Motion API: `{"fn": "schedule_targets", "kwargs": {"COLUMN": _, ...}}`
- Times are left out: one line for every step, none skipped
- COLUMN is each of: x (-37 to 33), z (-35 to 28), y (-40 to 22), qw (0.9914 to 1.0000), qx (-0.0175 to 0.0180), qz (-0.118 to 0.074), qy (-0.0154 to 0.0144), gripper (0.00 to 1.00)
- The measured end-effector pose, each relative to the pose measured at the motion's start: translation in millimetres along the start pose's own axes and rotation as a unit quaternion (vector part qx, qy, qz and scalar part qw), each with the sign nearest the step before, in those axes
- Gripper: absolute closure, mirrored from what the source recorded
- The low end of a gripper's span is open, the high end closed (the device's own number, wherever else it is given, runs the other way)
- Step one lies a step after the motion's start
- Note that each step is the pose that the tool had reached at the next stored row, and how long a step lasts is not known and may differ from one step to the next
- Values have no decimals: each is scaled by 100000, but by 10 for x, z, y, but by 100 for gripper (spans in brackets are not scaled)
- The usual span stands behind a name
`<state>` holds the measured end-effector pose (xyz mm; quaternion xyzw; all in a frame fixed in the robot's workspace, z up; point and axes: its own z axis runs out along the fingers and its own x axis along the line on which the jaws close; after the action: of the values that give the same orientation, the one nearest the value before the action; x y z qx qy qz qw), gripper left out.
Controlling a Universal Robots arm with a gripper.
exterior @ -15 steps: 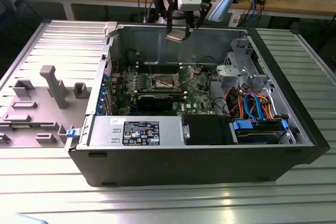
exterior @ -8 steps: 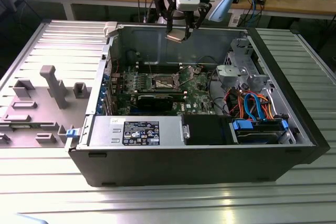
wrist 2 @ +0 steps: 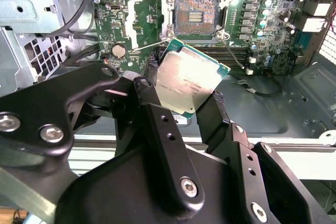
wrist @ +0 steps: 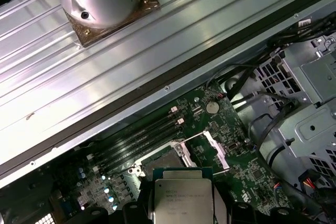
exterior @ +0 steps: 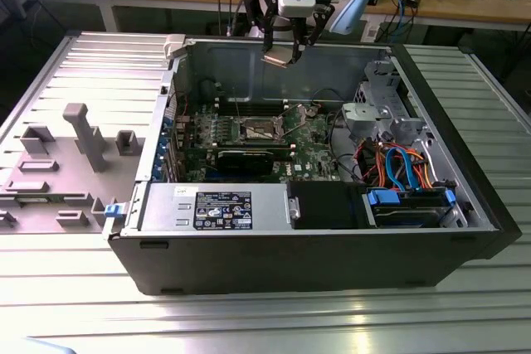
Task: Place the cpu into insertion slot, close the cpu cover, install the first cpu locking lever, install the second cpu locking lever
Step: 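Place the cpu into insertion slot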
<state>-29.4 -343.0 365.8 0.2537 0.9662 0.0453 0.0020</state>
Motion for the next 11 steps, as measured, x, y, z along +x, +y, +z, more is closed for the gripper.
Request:
{"fn": "schedule_targets", "kwargs": {"x": 0, "z": 0, "y": 0, "qw": 100000, "qx": 1, "qz": -1, "qy": -1, "gripper": 46}}
{"fn": "schedule_targets", "kwargs": {"x": 0, "z": 0, "y": 0, "qw": 100000, "qx": 1, "qz": 0, "qy": 1, "gripper": 46}}
{"fn": "schedule_targets", "kwargs": {"x": 0, "z": 0, "y": 0, "qw": 100000, "qx": 3, "qz": 3, "qy": 2, "gripper": 46}}
{"fn": "schedule_targets", "kwargs": {"x": 0, "z": 0, "y": 0, "qw": 100000, "qx": -1, "qz": 3, "qy": -1, "gripper": 46}}
{"fn": "schedule_targets", "kwargs": {"x": 0, "z": 0, "y": 0, "qw": 100000, "qx": 0, "qz": 4, "qy": 2, "gripper": 46}}
{"fn": "schedule_targets", "kwargs": {"x": 0, "z": 0, "y": 0, "qw": 100000, "qx": -1, "qz": 4, "qy": 0, "gripper": 46}}
{"fn": "schedule_targets", "kwargs": {"x": 0, "z": 0, "y": 0, "qw": 100000, "qx": 1, "qz": 11, "qy": 1, "gripper": 46}}
{"fn": "schedule_targets", "kwargs": {"x": 0, "z": 0, "y": 0, "qw": 100000, "qx": 2, "qz": 41, "qy": -3, "gripper": 46}}
{"fn": "schedule_targets", "kwargs": {"x": 0, "z": 0, "y": 0, "qw": 100000, "qx": 0, "qz": 101, "qy": -8, "gripper": 46}}
{"fn": "schedule_targets", "kwargs": {"x": 0, "z": 0, "y": 0, "qw": 100000, "qx": -6, "qz": 249, "qy": -22, "gripper": 46}}
{"fn": "schedule_targets", "kwargs": {"x": 0, "z": 0, "y": 0, "qw": 99999, "qx": -8, "qz": 402, "qy": -36, "gripper": 46}}
